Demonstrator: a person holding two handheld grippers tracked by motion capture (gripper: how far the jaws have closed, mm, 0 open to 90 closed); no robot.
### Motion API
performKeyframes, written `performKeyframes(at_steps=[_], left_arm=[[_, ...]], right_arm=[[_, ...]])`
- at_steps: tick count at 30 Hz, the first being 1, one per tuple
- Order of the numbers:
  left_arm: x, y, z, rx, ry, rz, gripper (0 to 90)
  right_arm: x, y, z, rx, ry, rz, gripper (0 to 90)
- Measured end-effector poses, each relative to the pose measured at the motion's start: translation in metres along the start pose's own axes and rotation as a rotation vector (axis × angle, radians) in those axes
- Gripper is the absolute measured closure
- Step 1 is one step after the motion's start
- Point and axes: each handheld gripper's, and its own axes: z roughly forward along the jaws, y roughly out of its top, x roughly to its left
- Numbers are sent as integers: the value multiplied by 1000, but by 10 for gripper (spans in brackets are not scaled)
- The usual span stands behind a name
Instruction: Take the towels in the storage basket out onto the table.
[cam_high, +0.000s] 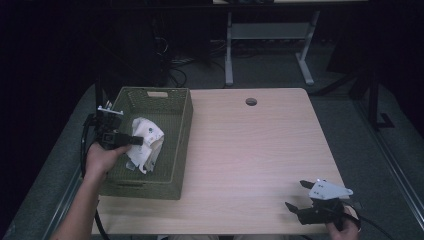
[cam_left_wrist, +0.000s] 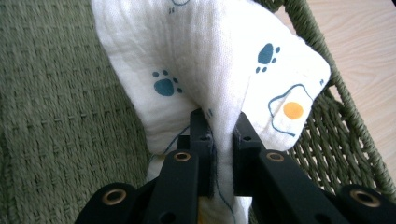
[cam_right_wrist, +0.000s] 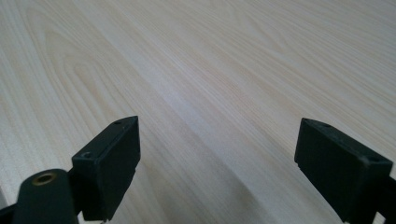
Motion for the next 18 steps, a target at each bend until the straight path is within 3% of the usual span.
performKeyframes(at_steps=[2,6,12,17,18], left_arm=[[1,-1,1,4,-1,-1,832],[4,1,-7,-44,-59,-24,834],[5,1,-20,-93,-78,-39,834],[9,-3,-34,-175,-158,-75,833],[9,-3,-34,-175,-158,-75,833]], right_arm=[[-1,0,0,0,-2,1,140],[0,0,1,3,-2,11,140],[0,0,0,-3,-3,11,140],[-1,-1,0,0,-5,3,140],[-1,-1,0,-1,-4,6,140]])
